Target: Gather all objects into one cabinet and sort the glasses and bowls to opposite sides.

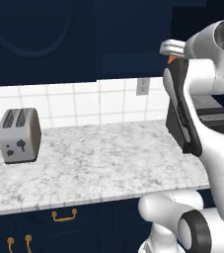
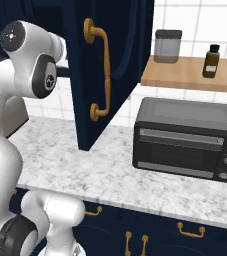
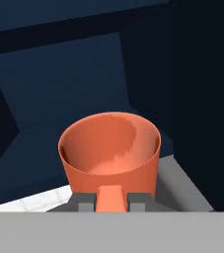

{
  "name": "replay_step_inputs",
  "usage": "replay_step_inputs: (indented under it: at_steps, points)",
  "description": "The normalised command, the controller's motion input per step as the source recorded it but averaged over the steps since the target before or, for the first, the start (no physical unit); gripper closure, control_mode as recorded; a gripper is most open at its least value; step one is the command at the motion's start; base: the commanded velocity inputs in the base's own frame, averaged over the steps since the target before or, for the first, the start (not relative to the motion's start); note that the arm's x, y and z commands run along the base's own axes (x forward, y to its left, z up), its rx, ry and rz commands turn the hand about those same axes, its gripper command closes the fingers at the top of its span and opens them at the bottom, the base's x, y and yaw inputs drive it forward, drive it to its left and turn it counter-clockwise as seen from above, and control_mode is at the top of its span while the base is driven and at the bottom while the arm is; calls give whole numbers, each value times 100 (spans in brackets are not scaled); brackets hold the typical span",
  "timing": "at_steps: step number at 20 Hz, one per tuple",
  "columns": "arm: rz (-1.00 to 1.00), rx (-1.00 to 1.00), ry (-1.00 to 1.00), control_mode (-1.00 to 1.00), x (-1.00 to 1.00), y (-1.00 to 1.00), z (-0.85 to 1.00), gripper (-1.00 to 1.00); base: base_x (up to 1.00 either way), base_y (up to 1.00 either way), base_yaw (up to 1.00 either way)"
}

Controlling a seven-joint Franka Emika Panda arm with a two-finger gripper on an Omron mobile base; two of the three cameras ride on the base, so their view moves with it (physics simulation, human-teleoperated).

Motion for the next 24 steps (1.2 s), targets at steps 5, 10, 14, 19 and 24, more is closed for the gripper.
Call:
replay_step_inputs:
  at_steps: [5,10,14,19,24]
  points:
    - [21,-17,-6,-100,-100,24,0,100,0,0,0]
    - [33,-5,0,-100,-93,52,0,100,0,0,0]
    - [14,-3,0,100,-27,16,0,100,0,0,0]
    - [0,0,0,100,0,0,0,100,-5,26,35]
    - [0,0,0,100,0,0,0,100,-19,73,69]
